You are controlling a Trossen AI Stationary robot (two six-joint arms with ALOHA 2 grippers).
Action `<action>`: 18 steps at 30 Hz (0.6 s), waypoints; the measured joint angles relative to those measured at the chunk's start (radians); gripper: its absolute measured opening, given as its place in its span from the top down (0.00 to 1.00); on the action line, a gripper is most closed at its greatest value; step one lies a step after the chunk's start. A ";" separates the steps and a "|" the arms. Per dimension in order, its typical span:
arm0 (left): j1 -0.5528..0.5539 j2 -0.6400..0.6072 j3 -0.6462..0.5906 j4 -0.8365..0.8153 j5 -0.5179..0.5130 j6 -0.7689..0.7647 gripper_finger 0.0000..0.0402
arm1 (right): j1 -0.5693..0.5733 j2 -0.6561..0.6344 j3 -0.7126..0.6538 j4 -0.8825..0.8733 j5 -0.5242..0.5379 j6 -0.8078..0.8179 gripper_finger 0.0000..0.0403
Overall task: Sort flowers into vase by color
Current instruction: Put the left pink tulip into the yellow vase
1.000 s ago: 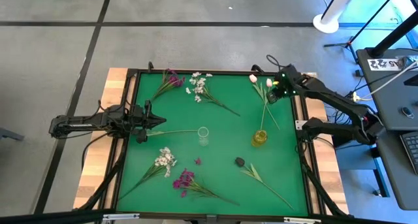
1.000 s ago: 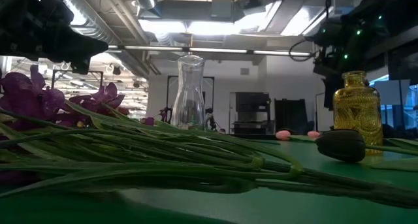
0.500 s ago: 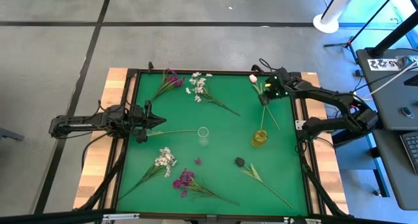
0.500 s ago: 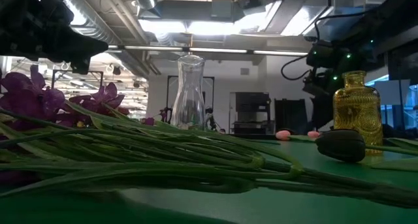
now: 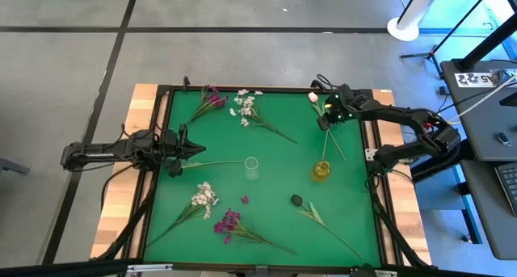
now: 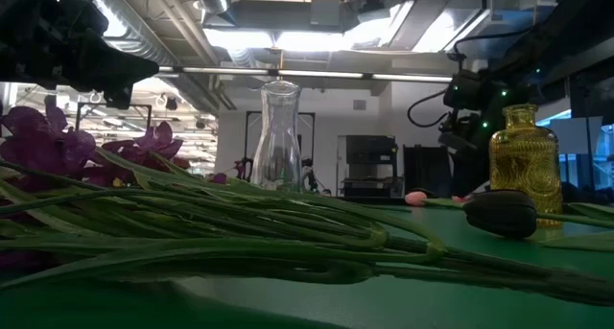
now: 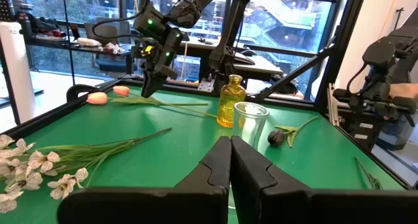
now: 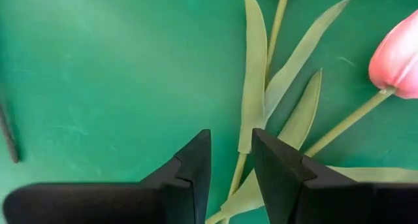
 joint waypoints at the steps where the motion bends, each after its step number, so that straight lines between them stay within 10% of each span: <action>1: 0.000 0.000 0.000 0.000 0.000 0.000 1.00 | 0.000 0.009 0.000 0.001 0.001 0.000 0.72; 18: 0.000 0.000 0.000 0.000 0.000 0.000 1.00 | 0.061 0.075 0.000 0.056 0.050 0.002 0.73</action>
